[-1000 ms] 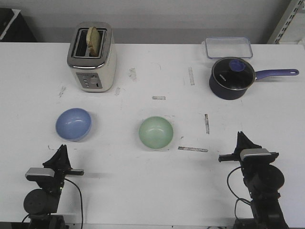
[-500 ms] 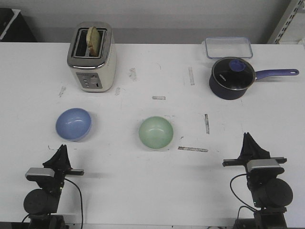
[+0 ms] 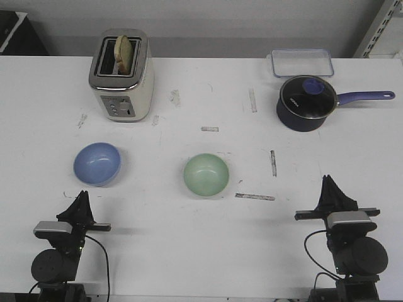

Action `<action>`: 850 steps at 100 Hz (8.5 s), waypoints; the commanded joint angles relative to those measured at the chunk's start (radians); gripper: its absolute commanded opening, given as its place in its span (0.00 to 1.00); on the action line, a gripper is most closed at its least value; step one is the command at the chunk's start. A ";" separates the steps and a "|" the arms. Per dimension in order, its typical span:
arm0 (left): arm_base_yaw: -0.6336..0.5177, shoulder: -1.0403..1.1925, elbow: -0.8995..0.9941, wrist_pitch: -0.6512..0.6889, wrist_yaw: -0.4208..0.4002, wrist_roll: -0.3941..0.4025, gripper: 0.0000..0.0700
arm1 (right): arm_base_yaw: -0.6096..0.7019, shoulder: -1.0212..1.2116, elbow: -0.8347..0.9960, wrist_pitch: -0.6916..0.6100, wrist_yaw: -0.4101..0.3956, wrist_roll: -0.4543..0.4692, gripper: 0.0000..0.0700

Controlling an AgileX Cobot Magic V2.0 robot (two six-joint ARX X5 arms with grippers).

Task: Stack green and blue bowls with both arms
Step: 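Release the green bowl and retract the right gripper to rest, then reach the left gripper forward and grasp the light blue bowl rim, then carry the blue bowl over and lower it into the green bowl, then open the left gripper and retract it back to rest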

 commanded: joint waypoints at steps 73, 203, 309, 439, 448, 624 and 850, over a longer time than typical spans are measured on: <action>0.002 0.037 0.128 -0.114 -0.006 0.049 0.00 | 0.002 -0.002 0.005 0.011 0.000 0.010 0.02; 0.011 0.924 0.803 -0.485 -0.005 -0.019 0.00 | 0.002 -0.002 0.005 0.011 0.000 0.010 0.02; 0.380 1.461 1.064 -0.671 0.327 -0.064 0.81 | 0.002 -0.002 0.005 0.011 0.000 0.010 0.02; 0.073 1.563 1.387 -0.828 0.327 -0.136 0.00 | 0.002 -0.002 0.005 0.011 0.000 0.010 0.02; -0.018 1.568 1.398 -0.790 0.326 -0.146 0.00 | 0.002 -0.002 0.005 0.011 0.000 0.010 0.02; -0.477 1.743 1.399 -0.609 0.330 -0.183 0.25 | 0.002 -0.002 0.005 0.011 0.000 0.010 0.02; -0.068 0.366 0.367 -0.014 0.062 0.008 0.00 | 0.002 -0.002 0.005 0.011 0.000 0.010 0.02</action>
